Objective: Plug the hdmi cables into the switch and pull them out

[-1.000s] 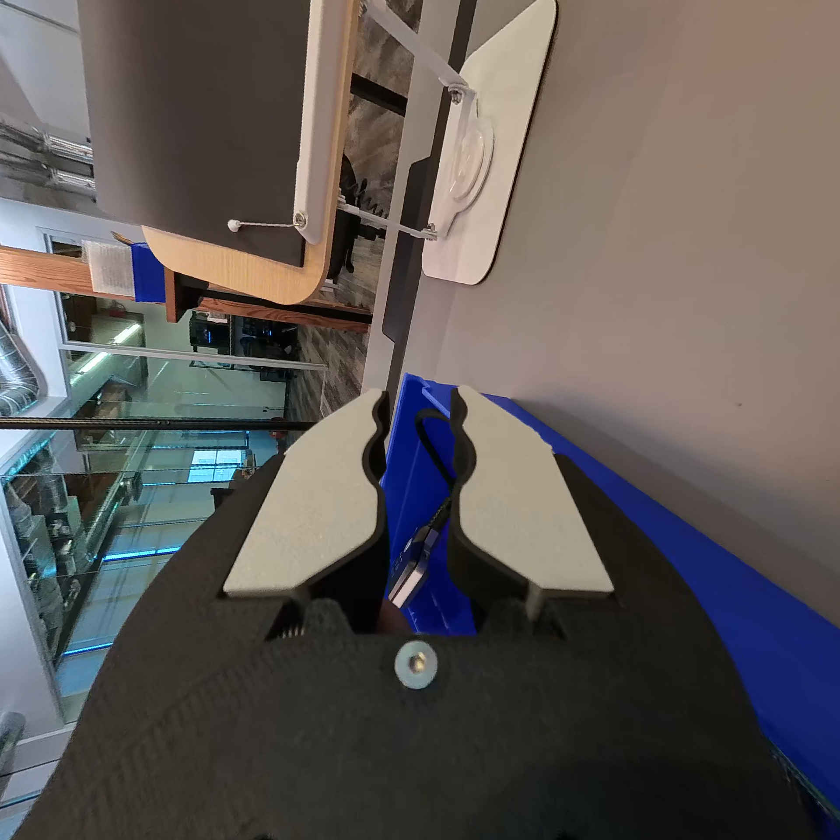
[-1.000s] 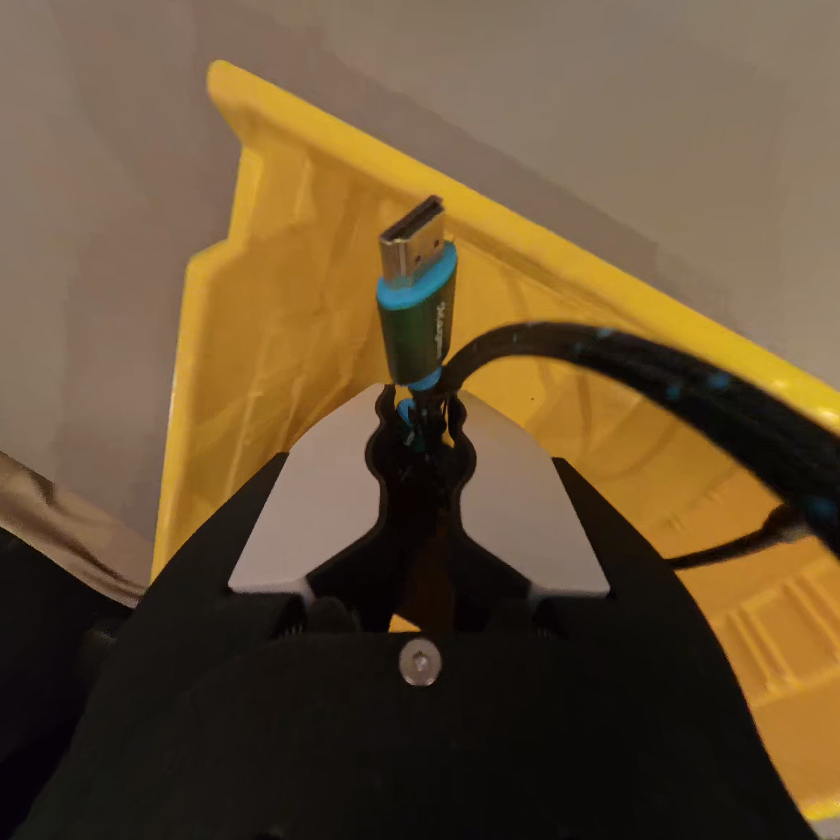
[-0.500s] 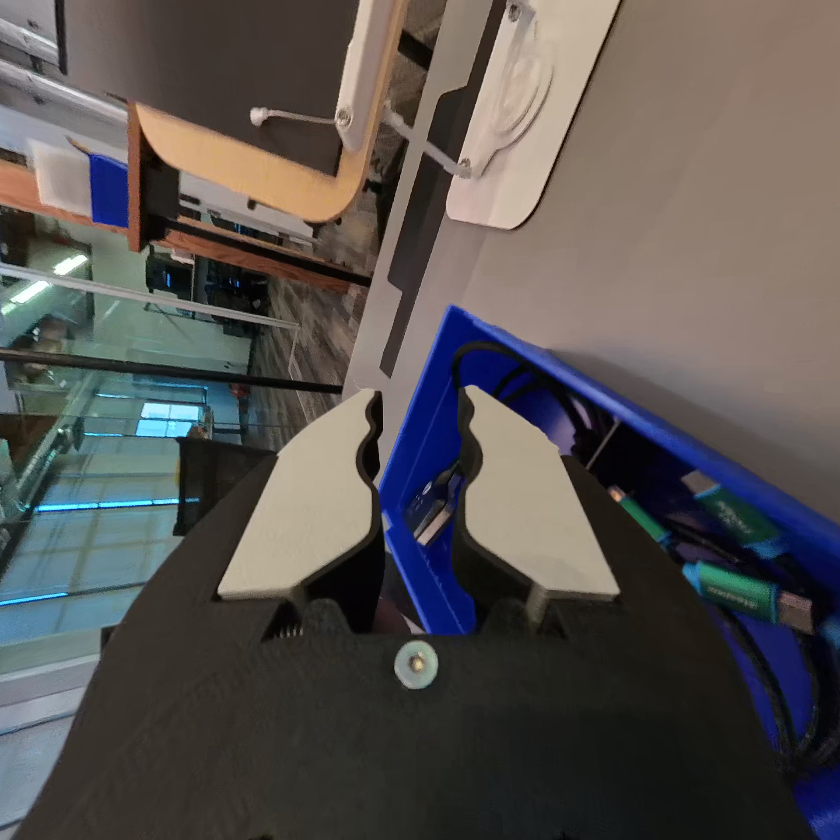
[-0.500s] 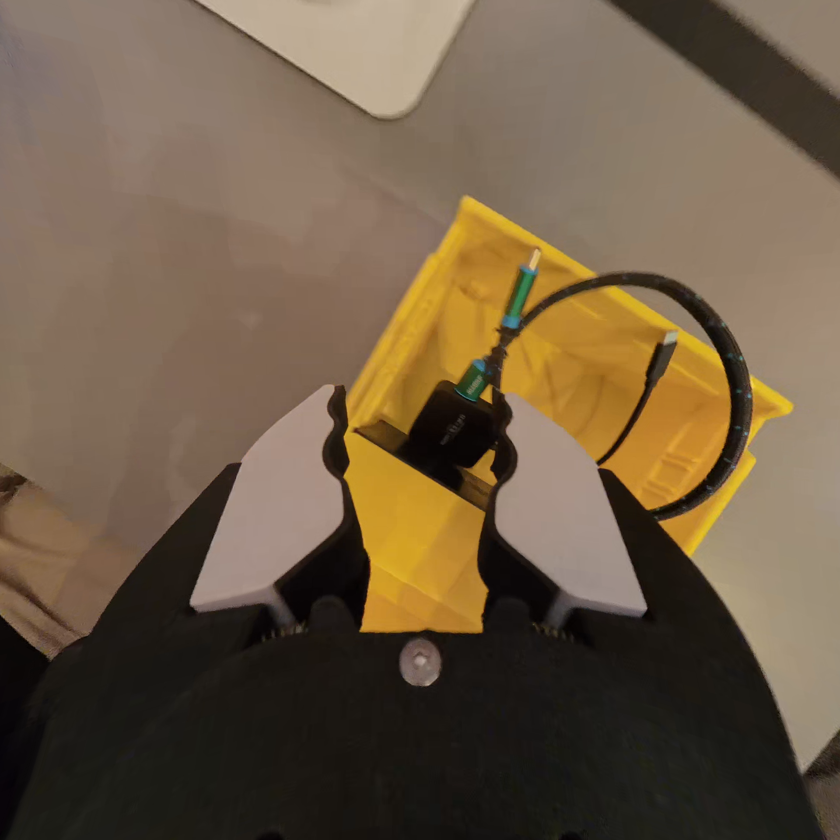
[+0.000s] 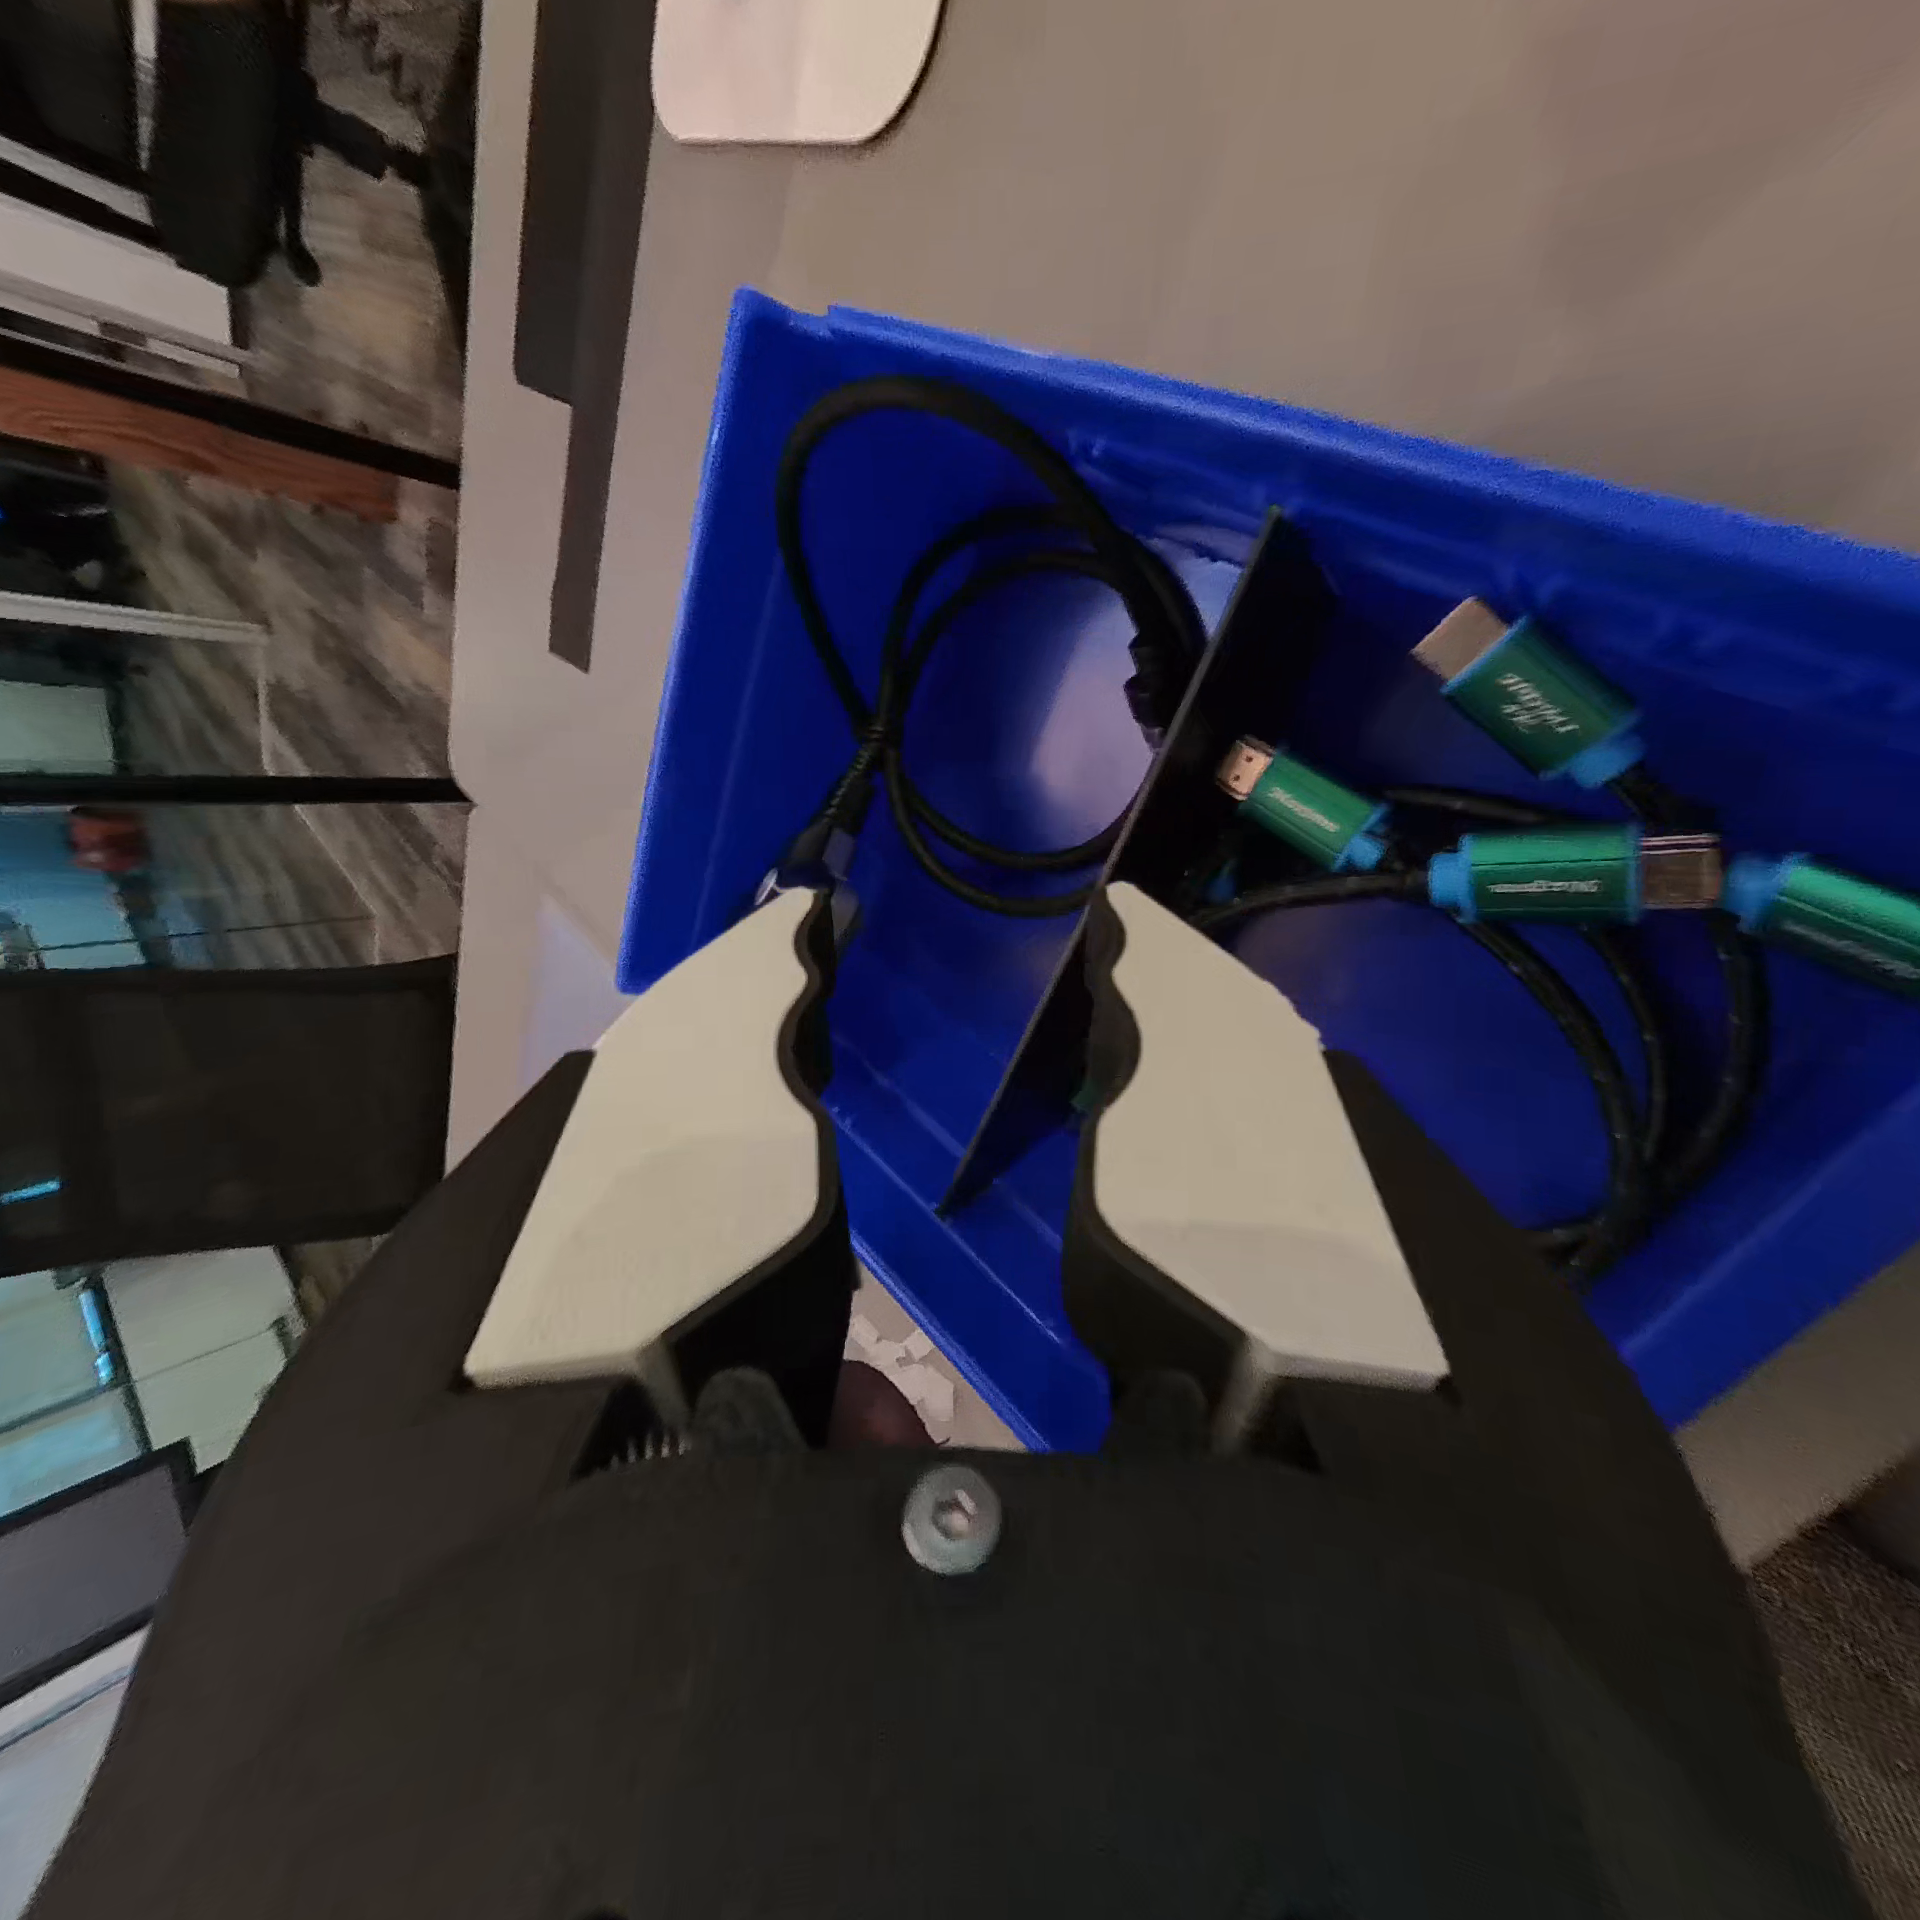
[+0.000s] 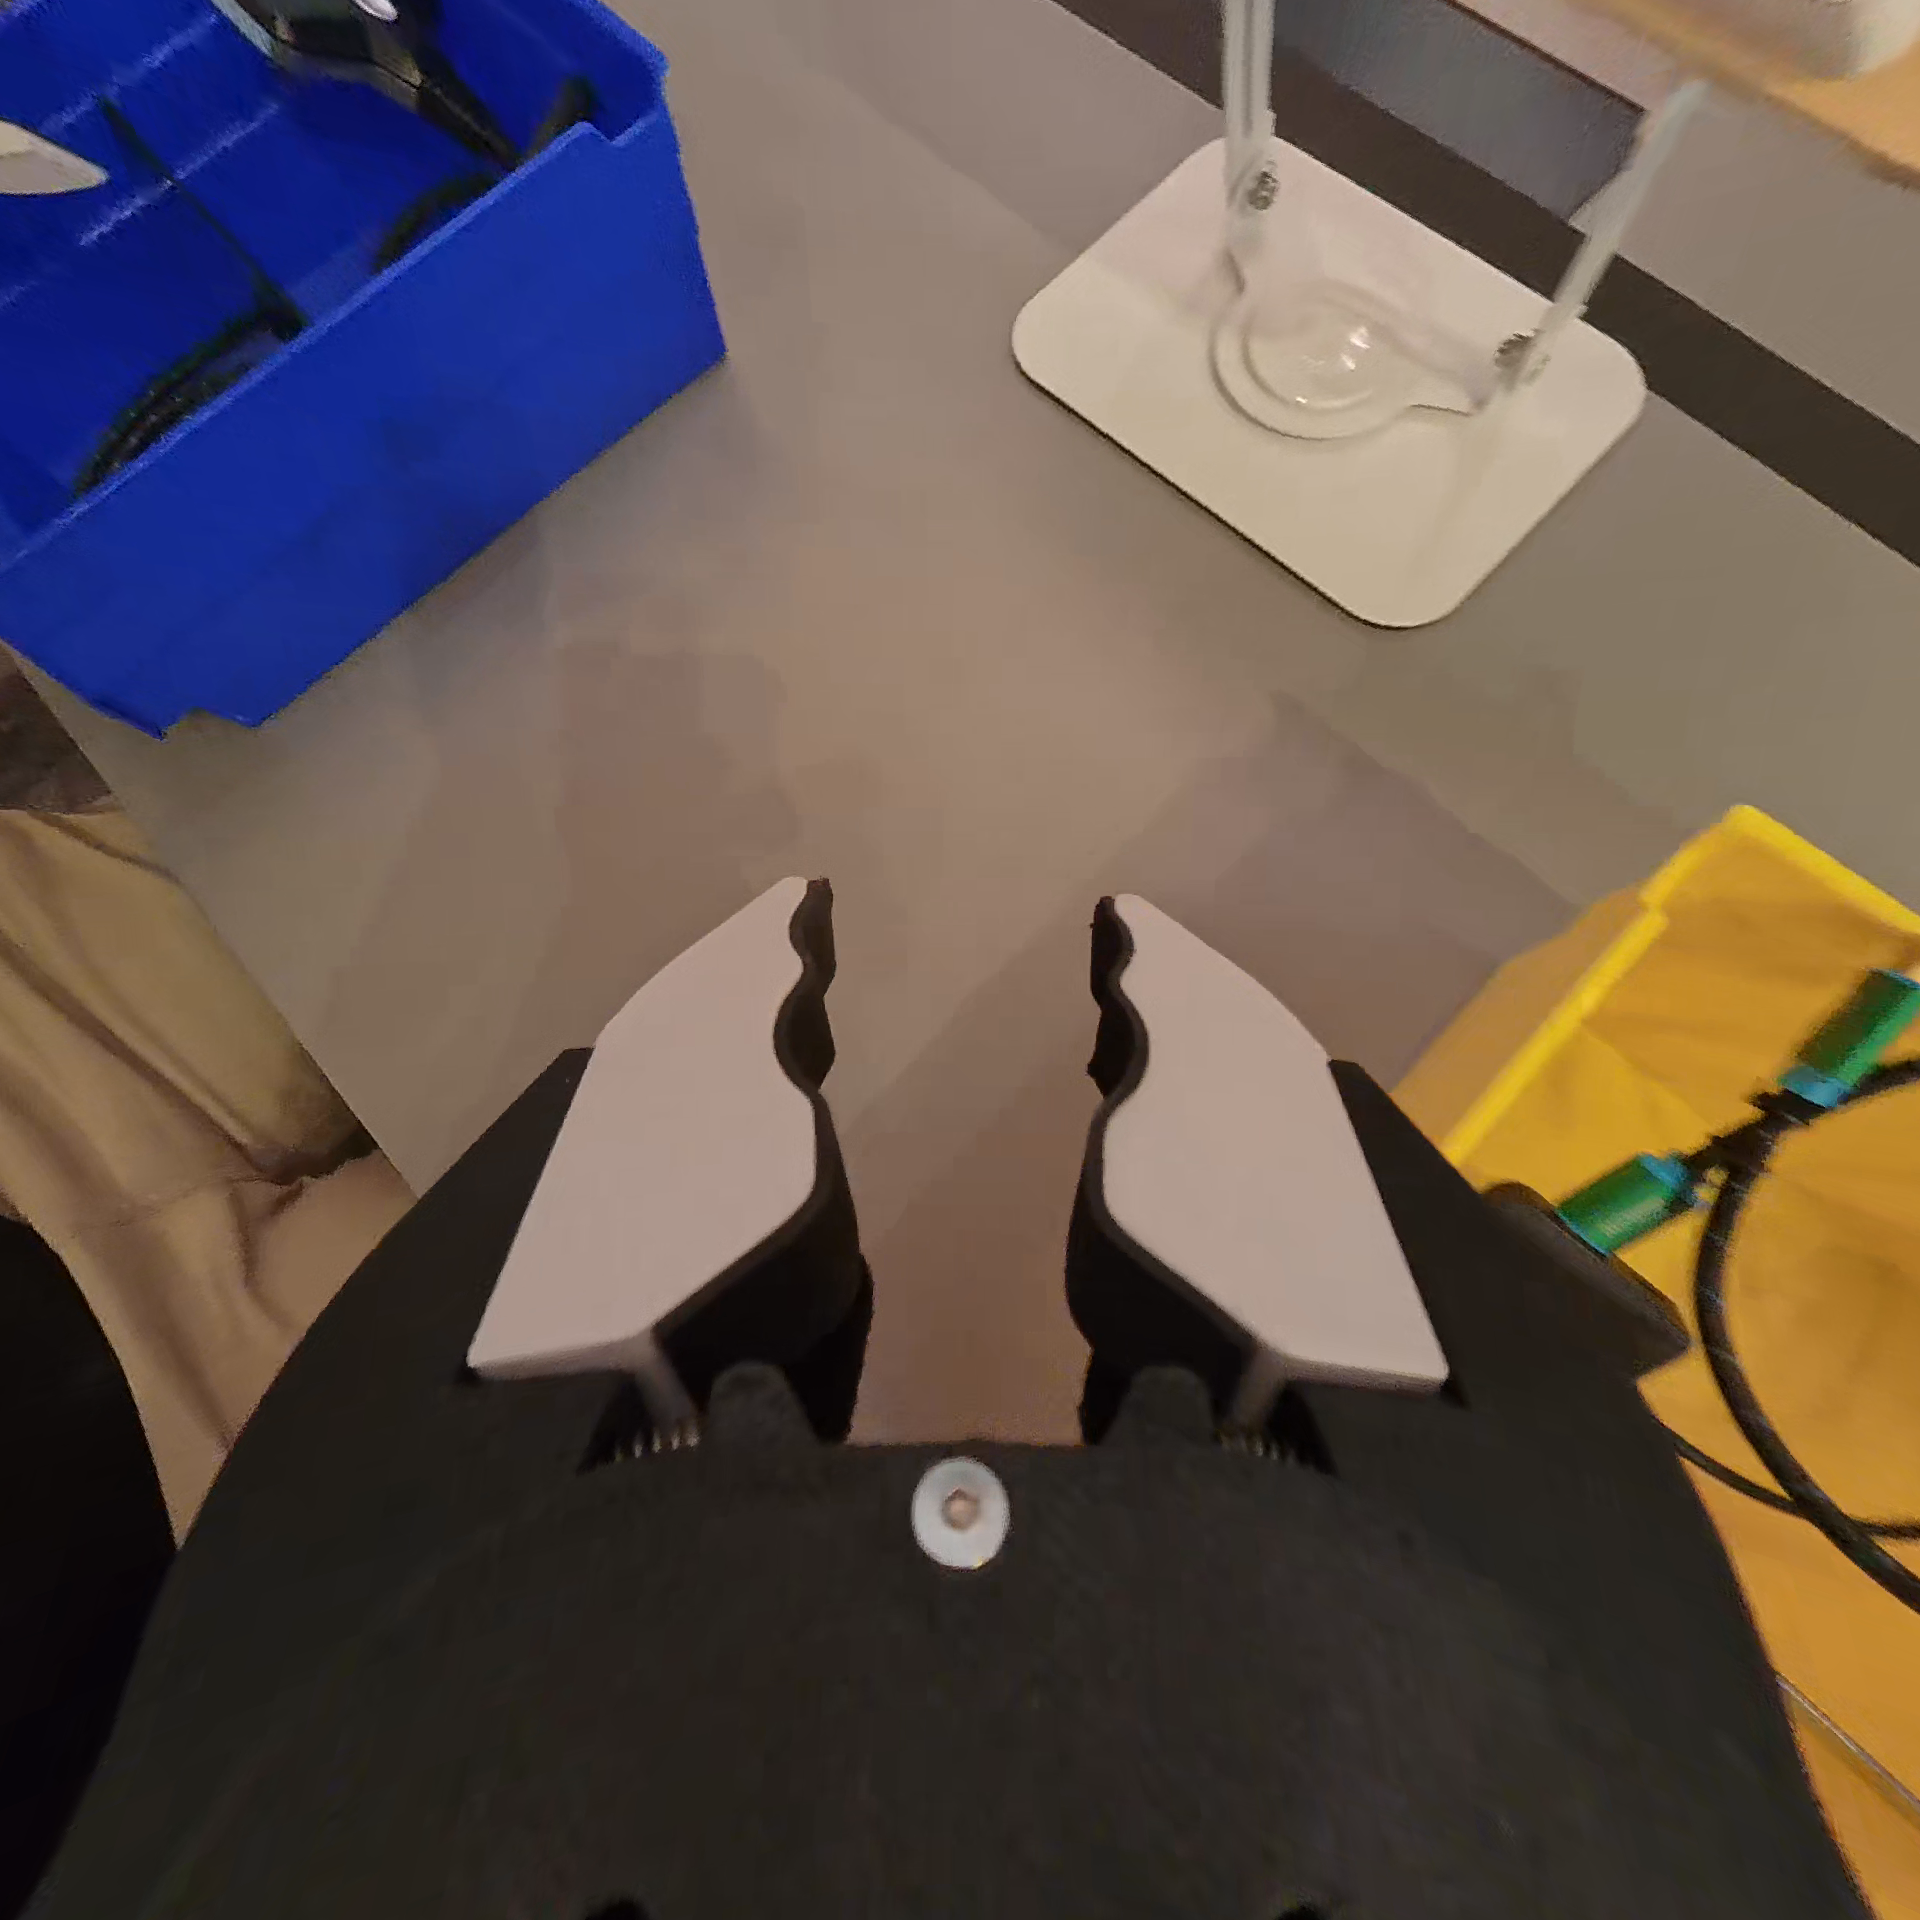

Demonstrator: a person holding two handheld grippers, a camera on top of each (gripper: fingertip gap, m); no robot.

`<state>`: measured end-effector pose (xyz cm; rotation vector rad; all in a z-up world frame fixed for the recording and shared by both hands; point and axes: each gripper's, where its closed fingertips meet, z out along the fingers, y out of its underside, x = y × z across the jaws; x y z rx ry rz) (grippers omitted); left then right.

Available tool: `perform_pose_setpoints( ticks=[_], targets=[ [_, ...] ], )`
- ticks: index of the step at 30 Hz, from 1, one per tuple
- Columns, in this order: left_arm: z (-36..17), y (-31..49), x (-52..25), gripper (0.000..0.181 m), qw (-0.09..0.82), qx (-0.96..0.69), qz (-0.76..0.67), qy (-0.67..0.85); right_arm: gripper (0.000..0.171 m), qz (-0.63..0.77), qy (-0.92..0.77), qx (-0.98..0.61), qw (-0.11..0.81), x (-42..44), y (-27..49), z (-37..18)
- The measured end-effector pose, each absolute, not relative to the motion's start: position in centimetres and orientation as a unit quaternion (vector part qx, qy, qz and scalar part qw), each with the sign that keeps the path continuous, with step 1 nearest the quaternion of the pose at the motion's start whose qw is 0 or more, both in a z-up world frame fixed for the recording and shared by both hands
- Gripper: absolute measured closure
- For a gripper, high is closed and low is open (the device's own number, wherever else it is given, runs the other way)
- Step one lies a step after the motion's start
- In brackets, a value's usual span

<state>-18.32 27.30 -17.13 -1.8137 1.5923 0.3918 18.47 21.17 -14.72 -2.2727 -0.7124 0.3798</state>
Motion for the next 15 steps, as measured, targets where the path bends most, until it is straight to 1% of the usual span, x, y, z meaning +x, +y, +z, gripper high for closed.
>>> perform_pose_setpoints(
  ticks=[4,9,15],
  targets=[
    [-17.9,29.6,-19.3,0.138,0.364,-0.705,0.181,0.581,0.126,0.153,-0.299,-0.869,0.364,16.1,21.3,-16.0],
    [-18.6,30.4,-17.2,0.141,0.397,-0.719,0.128,0.557,0.126,0.151,-0.317,-0.86,0.371,14.5,21.7,-17.2],
    [-19.4,30.0,-16.9,0.142,0.37,-0.723,0.11,0.572,0.128,0.15,-0.334,-0.856,0.365,13.6,21.9,-19.1]
  ],
)
